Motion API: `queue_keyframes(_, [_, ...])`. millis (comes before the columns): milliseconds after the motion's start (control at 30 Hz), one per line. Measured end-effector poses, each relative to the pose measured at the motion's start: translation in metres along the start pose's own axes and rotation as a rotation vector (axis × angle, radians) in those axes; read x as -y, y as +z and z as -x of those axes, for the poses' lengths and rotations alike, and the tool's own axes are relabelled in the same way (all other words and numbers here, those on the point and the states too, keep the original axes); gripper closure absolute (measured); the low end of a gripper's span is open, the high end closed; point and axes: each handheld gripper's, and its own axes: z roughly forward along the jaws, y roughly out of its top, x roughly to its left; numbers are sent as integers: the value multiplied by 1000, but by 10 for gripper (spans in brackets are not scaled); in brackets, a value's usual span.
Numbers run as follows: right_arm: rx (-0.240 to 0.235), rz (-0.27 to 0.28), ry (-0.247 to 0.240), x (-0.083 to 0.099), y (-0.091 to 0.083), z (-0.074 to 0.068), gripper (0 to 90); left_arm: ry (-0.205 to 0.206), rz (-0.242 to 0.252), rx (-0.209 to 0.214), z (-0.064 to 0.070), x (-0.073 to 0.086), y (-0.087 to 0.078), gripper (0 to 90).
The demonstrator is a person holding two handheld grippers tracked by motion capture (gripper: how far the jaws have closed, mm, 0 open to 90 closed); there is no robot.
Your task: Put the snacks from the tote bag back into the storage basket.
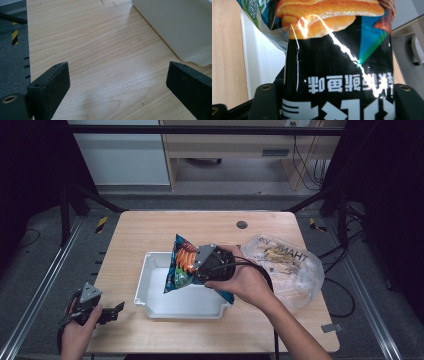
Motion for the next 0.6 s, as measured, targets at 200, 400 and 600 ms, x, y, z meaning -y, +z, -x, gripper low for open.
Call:
queue_keyframes(200, [-12,14,0,-4,5,0,376,0,0,-1,0,0,0,48])
queue_keyframes(400, [-27,17,-8,-9,12,-4,376,-1,1,-2,0,0,0,48])
queue_keyframes(600, [-34,11,-16,-12,19,-4,376,-2,2,-4,-1,0,-1,43])
